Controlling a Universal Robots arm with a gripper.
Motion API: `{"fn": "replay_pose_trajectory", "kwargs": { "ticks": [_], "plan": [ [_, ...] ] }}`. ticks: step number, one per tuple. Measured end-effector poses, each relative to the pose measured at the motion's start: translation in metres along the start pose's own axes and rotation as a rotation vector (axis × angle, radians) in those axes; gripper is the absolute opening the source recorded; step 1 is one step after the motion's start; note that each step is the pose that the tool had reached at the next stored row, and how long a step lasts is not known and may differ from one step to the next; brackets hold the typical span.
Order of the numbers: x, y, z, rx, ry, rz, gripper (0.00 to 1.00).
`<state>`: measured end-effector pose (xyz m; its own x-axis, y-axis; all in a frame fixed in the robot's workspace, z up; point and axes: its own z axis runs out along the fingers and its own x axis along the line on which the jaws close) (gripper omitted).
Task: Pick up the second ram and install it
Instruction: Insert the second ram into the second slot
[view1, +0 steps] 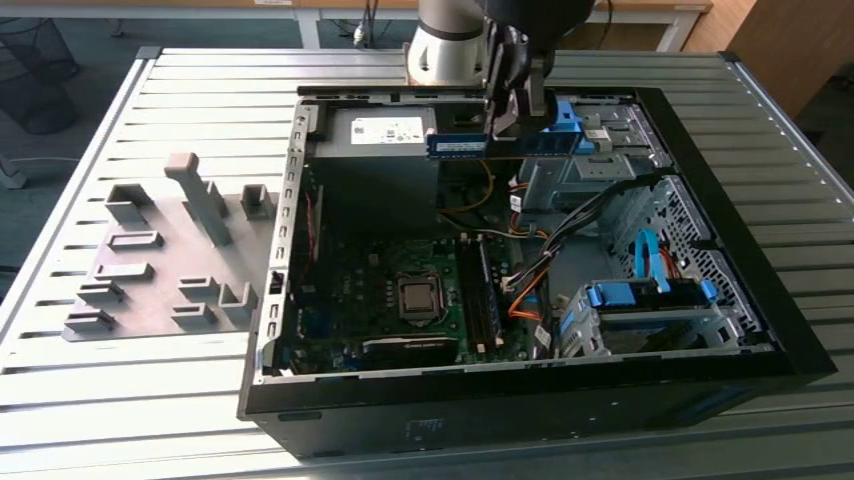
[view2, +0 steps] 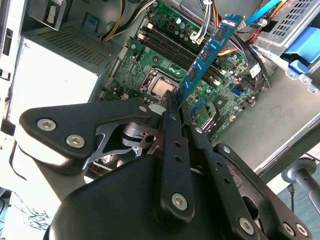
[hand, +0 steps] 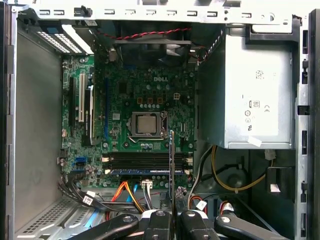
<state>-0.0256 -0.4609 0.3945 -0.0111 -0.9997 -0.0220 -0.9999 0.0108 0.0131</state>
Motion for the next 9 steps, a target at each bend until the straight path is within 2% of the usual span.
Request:
{"fn": "replay_pose_trajectory", "kwargs": {
  "ticks": [6,9],
  "plan": [
    [0.0000,-0.0003,0.0000,0.0000,0.0000,0.002,0.14],
    [0.0000,-0.0003,0.0000,0.0004,0.0000,0.022,0.14]
  ]
}}
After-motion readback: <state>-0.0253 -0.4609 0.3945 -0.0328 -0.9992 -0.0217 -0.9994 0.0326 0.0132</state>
